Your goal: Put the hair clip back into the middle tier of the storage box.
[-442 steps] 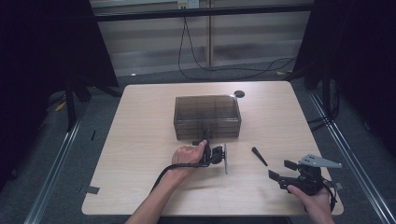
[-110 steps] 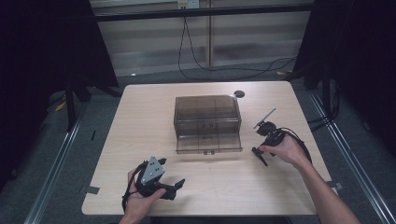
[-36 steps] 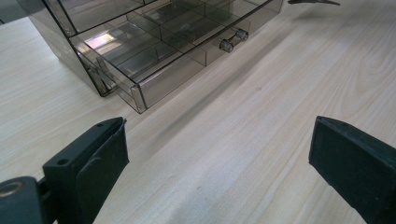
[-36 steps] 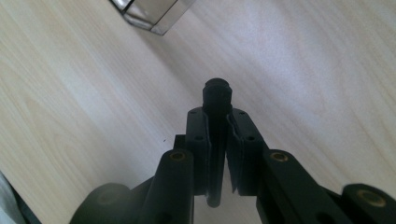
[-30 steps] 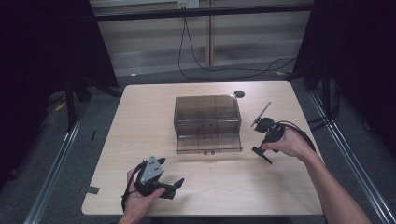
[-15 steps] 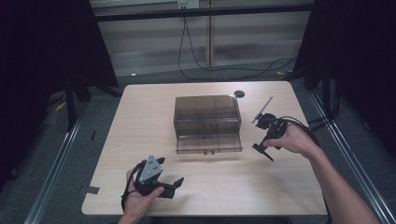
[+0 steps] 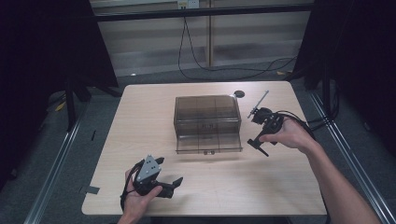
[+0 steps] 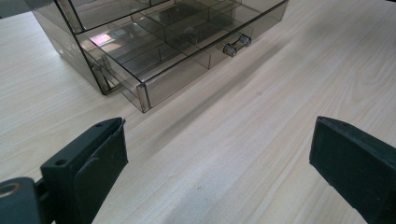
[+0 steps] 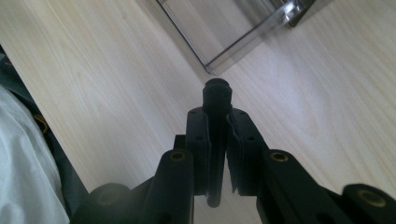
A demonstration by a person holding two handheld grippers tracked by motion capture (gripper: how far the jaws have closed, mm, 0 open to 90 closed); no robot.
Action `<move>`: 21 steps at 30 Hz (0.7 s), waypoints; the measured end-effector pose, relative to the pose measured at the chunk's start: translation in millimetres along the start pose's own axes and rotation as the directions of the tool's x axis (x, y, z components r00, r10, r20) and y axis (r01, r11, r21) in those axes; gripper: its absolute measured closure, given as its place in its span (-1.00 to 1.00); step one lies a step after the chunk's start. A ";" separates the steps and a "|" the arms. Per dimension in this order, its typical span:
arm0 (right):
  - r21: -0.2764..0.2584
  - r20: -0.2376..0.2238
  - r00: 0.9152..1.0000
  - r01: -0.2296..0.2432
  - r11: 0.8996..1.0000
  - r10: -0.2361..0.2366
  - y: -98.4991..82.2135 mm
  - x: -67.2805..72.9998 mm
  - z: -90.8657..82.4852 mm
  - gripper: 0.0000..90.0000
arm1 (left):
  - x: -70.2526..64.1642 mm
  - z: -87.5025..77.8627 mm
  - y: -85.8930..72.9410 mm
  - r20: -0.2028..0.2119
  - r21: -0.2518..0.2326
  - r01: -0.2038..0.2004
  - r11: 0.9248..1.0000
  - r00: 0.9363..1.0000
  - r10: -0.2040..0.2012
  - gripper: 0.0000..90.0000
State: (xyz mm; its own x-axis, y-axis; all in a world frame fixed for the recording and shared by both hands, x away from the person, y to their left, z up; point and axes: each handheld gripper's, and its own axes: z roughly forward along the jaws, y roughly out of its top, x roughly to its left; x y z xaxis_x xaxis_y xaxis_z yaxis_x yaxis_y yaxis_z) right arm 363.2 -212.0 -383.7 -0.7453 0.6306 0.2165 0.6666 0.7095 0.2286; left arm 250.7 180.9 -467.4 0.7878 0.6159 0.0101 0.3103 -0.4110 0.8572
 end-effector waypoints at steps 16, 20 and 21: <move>0.035 -0.015 0.998 0.063 0.997 -0.063 29.0 14.0 -3.6 0.78 | 0.1 -0.4 -0.1 -0.010 0.008 0.002 1.000 1.000 -0.001 -0.91; 0.033 -0.017 0.997 0.079 0.996 -0.079 37.7 18.4 -2.8 0.78 | 0.5 -0.7 -0.2 -0.017 0.014 -0.003 1.000 1.000 0.003 -0.90; 0.034 -0.012 0.997 0.081 0.996 -0.081 39.6 19.1 -2.0 0.78 | 0.7 -0.9 -0.1 -0.019 0.015 -0.006 1.000 1.000 0.006 -0.90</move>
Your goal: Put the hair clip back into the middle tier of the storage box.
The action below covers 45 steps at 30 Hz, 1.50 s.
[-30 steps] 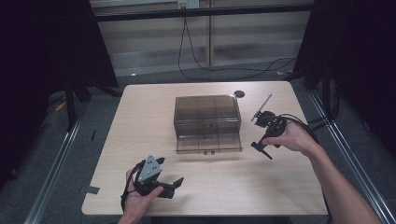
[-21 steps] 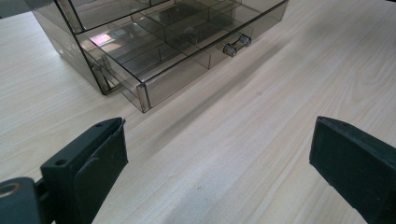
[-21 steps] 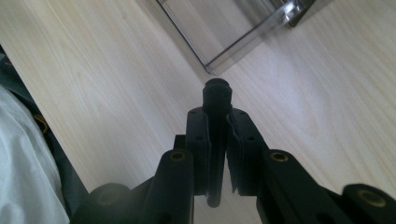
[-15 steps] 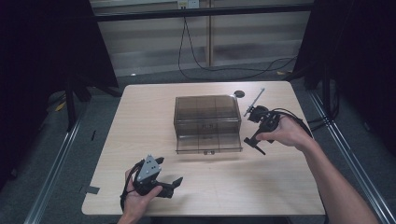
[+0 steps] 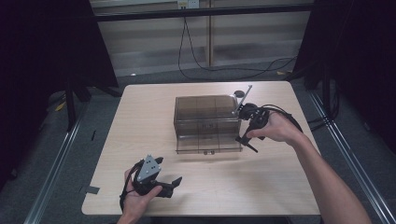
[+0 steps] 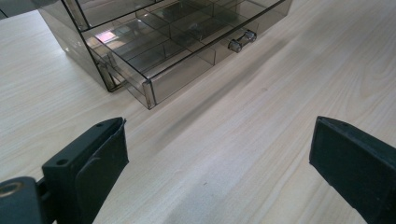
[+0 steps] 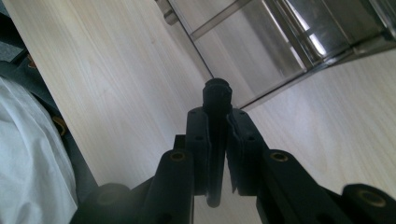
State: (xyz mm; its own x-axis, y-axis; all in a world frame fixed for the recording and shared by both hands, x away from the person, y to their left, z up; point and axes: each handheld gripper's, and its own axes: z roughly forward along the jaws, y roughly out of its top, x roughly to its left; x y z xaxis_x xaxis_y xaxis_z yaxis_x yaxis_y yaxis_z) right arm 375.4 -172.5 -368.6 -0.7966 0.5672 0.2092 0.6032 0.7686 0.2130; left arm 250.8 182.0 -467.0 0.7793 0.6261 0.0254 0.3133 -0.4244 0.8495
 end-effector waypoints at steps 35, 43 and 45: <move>-0.005 -0.030 0.998 0.050 0.999 -0.050 53.0 6.8 19.0 0.78 | 1.4 -1.3 -0.2 -0.006 -0.009 0.007 1.000 1.000 -0.007 -0.90; -0.004 -0.030 0.998 0.059 0.998 -0.059 63.7 8.8 25.1 0.78 | 1.9 -1.8 -0.2 -0.007 -0.012 0.009 1.000 1.000 -0.009 -0.90; -0.002 -0.032 0.998 0.062 0.998 -0.062 66.1 9.4 26.4 0.78 | 2.2 -2.3 -0.1 -0.006 -0.012 0.005 1.000 1.000 -0.005 -0.90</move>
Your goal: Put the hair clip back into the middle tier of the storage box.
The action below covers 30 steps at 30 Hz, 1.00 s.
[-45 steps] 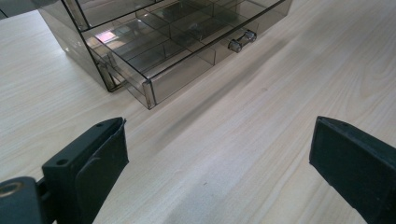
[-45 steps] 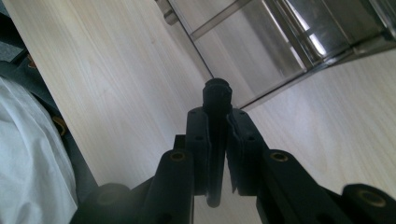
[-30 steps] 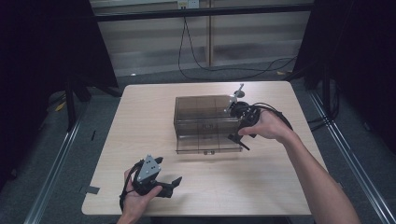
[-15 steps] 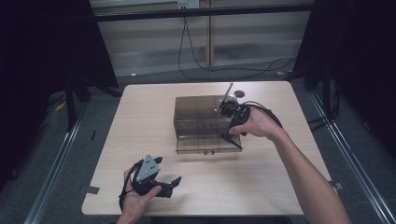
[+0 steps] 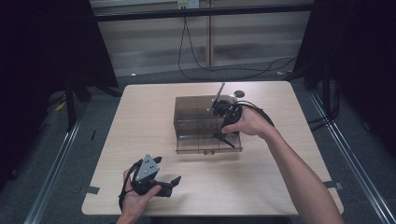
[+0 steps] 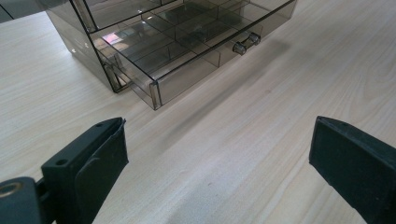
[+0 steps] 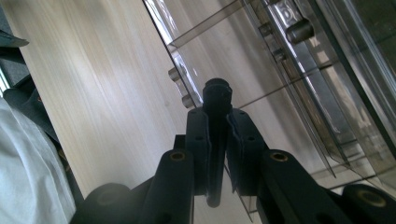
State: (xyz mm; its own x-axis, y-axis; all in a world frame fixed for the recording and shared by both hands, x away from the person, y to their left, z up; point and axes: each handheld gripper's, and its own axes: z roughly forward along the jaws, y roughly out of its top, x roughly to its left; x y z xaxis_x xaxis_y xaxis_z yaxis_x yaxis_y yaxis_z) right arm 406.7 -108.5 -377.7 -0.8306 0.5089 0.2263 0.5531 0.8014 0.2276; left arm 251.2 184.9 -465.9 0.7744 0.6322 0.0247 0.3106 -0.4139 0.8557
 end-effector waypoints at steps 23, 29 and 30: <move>0.021 -0.012 1.000 0.012 1.000 -0.012 31.2 0.2 21.0 0.78 | 2.3 -1.7 -0.4 -0.003 -0.003 0.002 1.000 1.000 -0.002 -0.90; 0.022 -0.014 1.000 0.008 1.000 -0.008 35.3 -0.8 26.1 0.78 | 2.6 -2.0 -0.5 -0.004 -0.006 0.006 1.000 1.000 -0.006 -0.91; 0.023 -0.013 1.000 0.003 1.000 -0.003 35.8 -0.9 26.7 0.78 | 2.7 -1.9 -0.4 -0.004 -0.003 0.004 1.000 1.000 -0.004 -0.90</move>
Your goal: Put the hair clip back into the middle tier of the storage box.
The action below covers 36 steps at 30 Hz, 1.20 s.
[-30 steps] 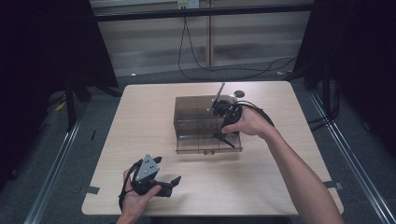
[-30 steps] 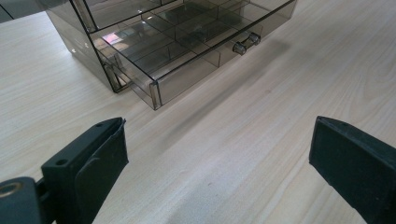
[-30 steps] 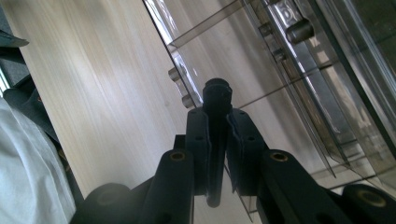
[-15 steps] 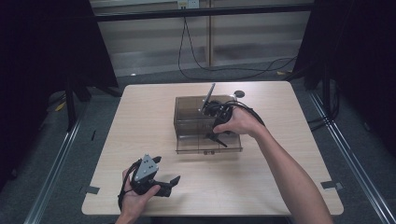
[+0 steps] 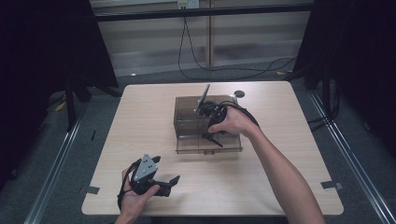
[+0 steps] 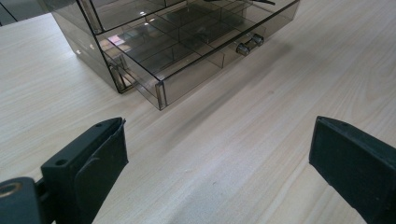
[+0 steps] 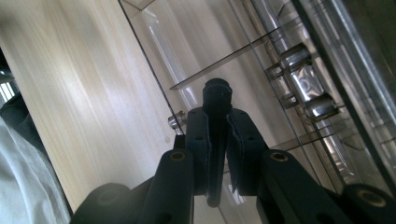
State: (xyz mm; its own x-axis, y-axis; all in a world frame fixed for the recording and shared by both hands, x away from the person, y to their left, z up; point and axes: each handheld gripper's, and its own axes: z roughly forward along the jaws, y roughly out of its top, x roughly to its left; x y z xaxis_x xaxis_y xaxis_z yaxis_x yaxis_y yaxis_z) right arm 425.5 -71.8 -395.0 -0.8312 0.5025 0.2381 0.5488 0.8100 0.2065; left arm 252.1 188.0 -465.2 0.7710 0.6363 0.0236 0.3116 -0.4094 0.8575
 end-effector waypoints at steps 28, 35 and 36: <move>0.004 0.022 0.999 -0.025 1.000 0.025 12.0 -3.4 22.6 0.78 | 0.6 -0.2 -0.2 0.000 0.005 -0.007 1.000 1.000 0.007 -0.91; 0.009 0.026 0.998 -0.049 0.999 0.049 10.1 -7.3 26.2 0.78 | 0.8 -0.1 -0.4 0.001 0.004 -0.007 1.000 1.000 0.007 -0.91; 0.006 0.025 0.999 -0.045 0.999 0.045 9.7 -8.0 26.2 0.78 | 0.6 0.3 -0.4 0.000 0.003 -0.005 1.000 1.000 0.005 -0.90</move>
State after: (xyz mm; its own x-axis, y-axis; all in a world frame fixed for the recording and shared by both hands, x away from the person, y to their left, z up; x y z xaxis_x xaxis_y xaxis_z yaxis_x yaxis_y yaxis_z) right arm 435.1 -60.0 -419.7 -0.8075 0.5458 0.2238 0.5854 0.7882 0.1901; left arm 252.5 188.4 -465.6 0.7727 0.6342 0.0279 0.3096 -0.4149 0.8556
